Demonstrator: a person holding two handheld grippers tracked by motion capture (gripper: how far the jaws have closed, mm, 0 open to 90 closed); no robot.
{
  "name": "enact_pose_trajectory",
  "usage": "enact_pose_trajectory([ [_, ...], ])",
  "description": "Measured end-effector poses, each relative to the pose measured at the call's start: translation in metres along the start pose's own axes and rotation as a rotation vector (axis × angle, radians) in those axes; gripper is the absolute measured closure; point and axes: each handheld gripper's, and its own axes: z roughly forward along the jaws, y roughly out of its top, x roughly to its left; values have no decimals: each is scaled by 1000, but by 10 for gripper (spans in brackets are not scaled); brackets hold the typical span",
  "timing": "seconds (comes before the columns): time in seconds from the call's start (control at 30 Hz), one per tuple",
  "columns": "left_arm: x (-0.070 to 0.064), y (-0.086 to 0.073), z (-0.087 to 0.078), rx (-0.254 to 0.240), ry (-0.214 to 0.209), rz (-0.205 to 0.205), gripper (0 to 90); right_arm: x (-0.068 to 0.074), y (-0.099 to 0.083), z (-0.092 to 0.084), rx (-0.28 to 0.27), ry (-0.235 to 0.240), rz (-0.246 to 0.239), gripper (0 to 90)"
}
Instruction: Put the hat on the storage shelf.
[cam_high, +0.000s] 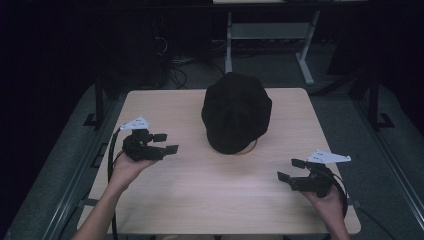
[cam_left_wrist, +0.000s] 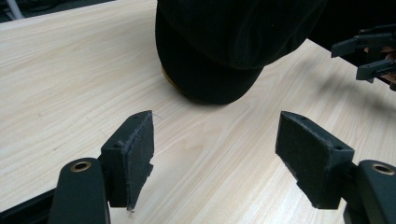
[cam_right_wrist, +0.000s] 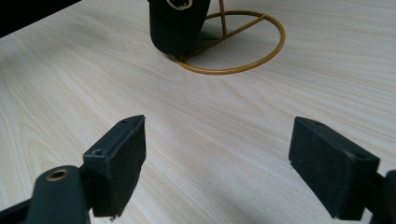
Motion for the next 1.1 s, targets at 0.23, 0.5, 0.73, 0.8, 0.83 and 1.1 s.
enact_pose_trajectory([
  [0.23,-2,-11,-3,2,12,4,274,0,-1,1,6,2,-5,185],
  [0.5,-1,-29,-7,-14,30,-15,274,0,-2,2,13,0,-9,185],
  [0.73,-1,-45,-12,-51,25,-44,273,1,-2,3,23,-2,-13,185],
  [0.8,-2,-47,-13,-48,33,-46,274,1,-2,3,22,-1,-12,185],
  [0.83,-2,-48,-14,-45,37,-42,274,1,-2,3,22,-1,-12,185],
  [1.1,-6,-61,-15,-51,62,-42,268,1,-2,3,23,-2,-14,184],
])
